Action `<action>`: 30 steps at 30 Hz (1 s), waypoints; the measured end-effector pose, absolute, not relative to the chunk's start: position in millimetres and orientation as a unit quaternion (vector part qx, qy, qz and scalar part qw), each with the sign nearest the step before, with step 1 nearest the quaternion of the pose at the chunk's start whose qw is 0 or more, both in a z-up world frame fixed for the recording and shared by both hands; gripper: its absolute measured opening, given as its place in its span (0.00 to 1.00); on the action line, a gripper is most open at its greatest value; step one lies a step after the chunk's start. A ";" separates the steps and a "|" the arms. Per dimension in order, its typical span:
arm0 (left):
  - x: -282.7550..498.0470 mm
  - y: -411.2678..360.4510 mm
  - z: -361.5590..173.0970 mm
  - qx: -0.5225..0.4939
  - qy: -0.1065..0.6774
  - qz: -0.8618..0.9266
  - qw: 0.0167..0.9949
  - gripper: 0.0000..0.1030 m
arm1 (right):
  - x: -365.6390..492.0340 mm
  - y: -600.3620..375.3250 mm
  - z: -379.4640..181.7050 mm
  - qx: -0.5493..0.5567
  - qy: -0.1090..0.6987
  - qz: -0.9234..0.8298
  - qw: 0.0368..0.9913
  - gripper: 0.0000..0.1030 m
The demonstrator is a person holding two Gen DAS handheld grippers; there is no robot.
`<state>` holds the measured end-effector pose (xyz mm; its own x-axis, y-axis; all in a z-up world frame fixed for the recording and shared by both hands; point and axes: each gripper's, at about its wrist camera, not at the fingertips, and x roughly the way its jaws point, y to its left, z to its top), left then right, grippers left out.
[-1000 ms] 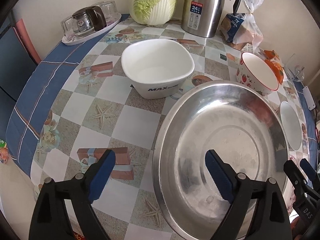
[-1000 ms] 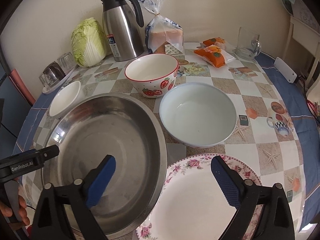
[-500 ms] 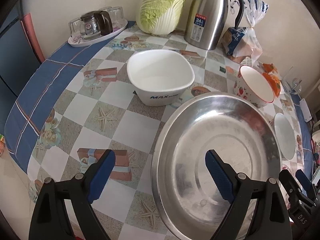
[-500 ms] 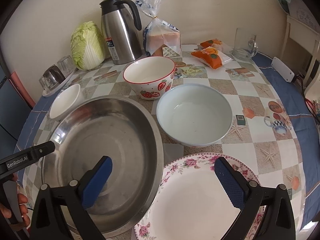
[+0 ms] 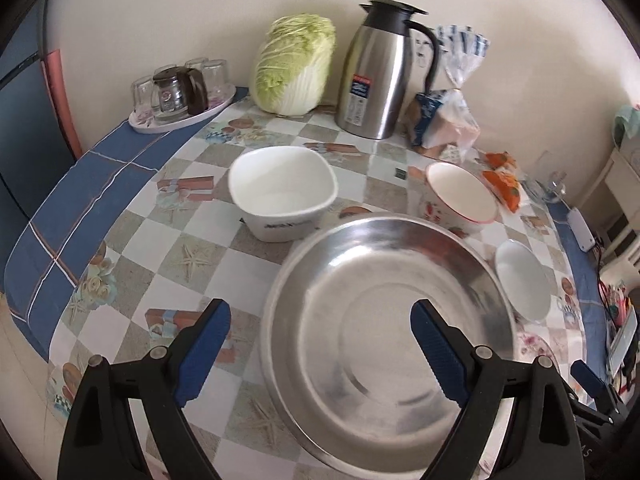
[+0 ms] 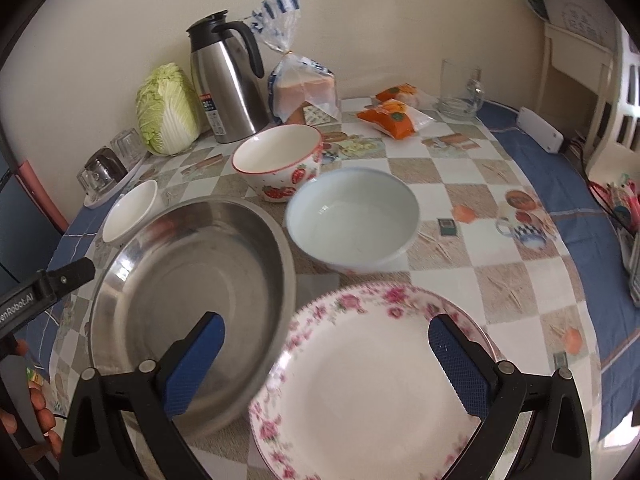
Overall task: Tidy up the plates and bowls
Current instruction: 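Move both tools toward the rim of the pink-floral plate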
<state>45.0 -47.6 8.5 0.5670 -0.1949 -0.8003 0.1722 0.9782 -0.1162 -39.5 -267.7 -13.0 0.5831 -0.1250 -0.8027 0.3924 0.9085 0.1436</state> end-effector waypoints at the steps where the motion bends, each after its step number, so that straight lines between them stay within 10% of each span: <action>1: 41.5 -51.1 10.2 -0.010 0.453 -0.108 0.885 0.89 | -43.2 -269.7 -12.8 0.157 0.432 -0.151 0.875 1.00; 30: -53.9 -166.7 -2.1 0.009 0.530 -0.282 0.800 0.89 | -115.9 -369.6 -45.0 0.327 0.459 -0.255 0.786 1.00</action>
<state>-53.9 -166.7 -2.1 0.2802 -0.4409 -0.8527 0.4599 0.8413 -0.2839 -115.9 -369.6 -45.0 0.4496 -0.1010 -0.8875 0.7000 0.6570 0.2799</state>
